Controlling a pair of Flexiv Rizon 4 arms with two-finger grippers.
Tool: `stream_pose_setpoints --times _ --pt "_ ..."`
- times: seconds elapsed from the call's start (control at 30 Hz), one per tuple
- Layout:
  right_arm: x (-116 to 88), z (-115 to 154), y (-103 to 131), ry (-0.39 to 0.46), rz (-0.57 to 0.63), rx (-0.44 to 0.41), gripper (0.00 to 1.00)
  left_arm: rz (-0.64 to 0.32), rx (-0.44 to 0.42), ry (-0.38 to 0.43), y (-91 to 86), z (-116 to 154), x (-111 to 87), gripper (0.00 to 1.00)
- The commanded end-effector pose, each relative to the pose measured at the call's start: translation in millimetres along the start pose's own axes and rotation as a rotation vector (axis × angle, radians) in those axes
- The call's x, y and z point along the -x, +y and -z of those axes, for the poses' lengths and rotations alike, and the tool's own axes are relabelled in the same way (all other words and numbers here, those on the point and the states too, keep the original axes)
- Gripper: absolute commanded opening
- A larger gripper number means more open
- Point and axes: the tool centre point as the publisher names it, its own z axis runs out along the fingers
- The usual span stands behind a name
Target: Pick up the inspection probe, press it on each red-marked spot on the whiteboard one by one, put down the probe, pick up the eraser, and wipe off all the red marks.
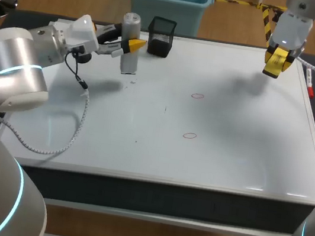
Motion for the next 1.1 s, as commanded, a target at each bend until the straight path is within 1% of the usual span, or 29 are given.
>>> stream_pose_setpoints --times 0.03,0.33,0.67,0.7,0.8,0.97,1.1 --pt "-0.7 0.7 -0.4 0.002 0.002 -0.002 0.00 0.003 0.005 -0.011 -5.3 9.2 0.9 0.00" --pt "-0.7 0.7 -0.4 0.002 0.002 -0.002 0.00 0.035 0.000 -0.044 -11.2 24.0 10.7 0.00" --pt "-0.7 0.7 -0.4 0.002 0.002 -0.002 0.00 0.035 0.000 -0.044 -11.2 24.0 10.7 0.00" --pt "4.4 3.8 9.6 0.014 0.034 -0.019 0.00 0.035 0.000 -0.044 -11.2 24.0 10.7 0.00" --pt "15.2 6.9 35.0 0.006 0.110 -0.044 0.00 0.035 0.000 -0.044 -11.2 24.0 10.7 0.00" --pt "32.6 5.3 84.5 0.007 0.234 -0.045 0.00 0.035 0.000 -0.044 -11.2 24.0 10.7 0.00" --pt "45.0 5.2 119.5 0.043 0.333 -0.040 0.00 0.035 0.000 -0.044 -11.2 24.0 10.7 0.00"
